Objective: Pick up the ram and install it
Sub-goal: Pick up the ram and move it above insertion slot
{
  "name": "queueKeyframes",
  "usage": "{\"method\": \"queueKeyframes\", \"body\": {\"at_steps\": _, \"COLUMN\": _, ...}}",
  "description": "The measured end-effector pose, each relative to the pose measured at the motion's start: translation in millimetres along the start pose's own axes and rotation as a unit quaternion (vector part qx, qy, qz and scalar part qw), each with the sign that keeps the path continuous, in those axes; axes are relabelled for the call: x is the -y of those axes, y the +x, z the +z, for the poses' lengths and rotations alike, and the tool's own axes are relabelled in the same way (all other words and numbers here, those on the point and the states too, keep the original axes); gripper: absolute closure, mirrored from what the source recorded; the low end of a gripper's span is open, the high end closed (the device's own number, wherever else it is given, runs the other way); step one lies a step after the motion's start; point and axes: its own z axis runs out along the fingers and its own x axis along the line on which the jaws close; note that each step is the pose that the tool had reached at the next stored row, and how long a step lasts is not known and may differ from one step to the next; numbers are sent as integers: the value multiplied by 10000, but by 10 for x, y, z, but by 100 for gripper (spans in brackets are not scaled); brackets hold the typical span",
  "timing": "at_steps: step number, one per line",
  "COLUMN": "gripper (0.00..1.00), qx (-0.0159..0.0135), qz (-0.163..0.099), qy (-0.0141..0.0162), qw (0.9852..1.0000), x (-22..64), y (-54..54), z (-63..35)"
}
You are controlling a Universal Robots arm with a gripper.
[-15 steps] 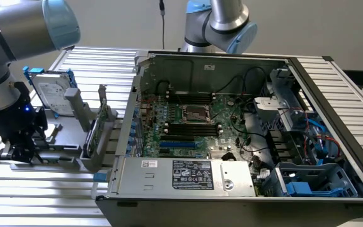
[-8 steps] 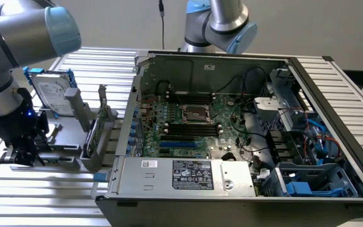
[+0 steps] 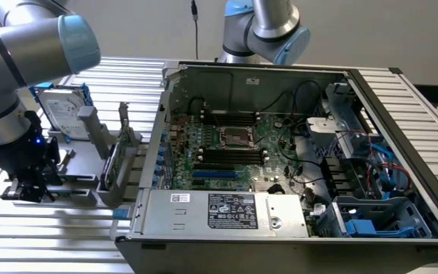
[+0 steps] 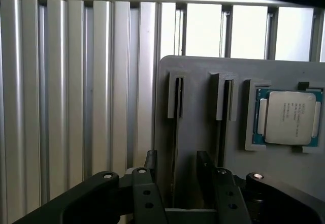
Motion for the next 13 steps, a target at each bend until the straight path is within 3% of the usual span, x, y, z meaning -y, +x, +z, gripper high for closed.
{"method": "queueKeyframes", "body": {"at_steps": 3, "gripper": 55, "qx": 1, "qz": 8, "qy": -30, "qw": 10000, "x": 0, "y": 1, "z": 0}}
{"method": "queueKeyframes", "body": {"at_steps": 13, "gripper": 55, "qx": -1, "qz": 43, "qy": -31, "qw": 10000, "x": 4, "y": 0, "z": 0}}
